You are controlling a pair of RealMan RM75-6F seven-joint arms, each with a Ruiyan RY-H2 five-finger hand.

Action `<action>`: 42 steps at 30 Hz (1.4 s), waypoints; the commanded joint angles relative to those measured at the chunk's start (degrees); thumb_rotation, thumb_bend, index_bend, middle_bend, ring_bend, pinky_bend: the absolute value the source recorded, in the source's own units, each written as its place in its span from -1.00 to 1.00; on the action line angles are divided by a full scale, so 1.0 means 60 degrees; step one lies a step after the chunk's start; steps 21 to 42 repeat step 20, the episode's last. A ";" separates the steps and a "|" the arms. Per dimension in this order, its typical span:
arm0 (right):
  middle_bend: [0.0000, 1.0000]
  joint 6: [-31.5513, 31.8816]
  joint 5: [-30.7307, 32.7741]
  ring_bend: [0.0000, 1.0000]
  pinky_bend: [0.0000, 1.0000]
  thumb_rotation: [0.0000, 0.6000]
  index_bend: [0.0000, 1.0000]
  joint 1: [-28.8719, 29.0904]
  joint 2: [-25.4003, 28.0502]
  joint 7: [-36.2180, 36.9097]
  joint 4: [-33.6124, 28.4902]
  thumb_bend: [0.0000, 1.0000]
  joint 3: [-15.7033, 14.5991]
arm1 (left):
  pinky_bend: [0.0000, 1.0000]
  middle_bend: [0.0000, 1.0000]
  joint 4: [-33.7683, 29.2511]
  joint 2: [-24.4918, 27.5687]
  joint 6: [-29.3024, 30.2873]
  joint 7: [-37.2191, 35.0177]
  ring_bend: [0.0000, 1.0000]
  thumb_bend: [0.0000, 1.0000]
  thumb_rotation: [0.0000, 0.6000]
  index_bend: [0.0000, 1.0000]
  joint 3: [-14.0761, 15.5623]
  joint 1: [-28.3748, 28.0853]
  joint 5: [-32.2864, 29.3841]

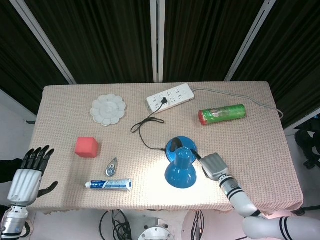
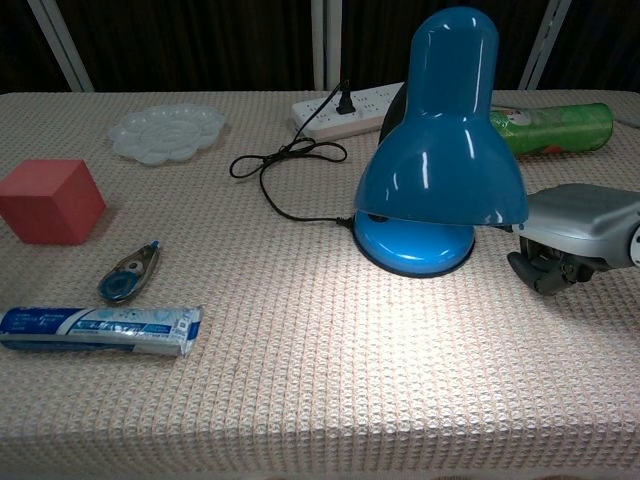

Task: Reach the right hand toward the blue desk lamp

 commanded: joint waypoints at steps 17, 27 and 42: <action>-0.97 0.5571 -0.5517 -0.99 -0.74 1.00 -1.00 -0.4248 0.2073 0.3315 0.0150 -0.96 -0.1983 | -1.00 -1.00 0.0135 -0.0085 -0.0051 -0.0084 -1.00 -0.71 1.00 -0.94 -0.0031 -0.0081 0.0054; -1.00 0.6316 -0.5957 -1.00 -1.00 1.00 -1.00 -0.4810 0.1820 0.3776 0.0773 -1.00 -0.1905 | -1.00 -1.00 0.0198 -0.0118 0.0022 -0.0193 -1.00 -0.71 1.00 -0.94 -0.0061 -0.0082 0.0085; -1.00 0.6316 -0.5957 -1.00 -1.00 1.00 -1.00 -0.4810 0.1820 0.3776 0.0773 -1.00 -0.1905 | -1.00 -1.00 0.0198 -0.0118 0.0022 -0.0193 -1.00 -0.71 1.00 -0.94 -0.0061 -0.0082 0.0085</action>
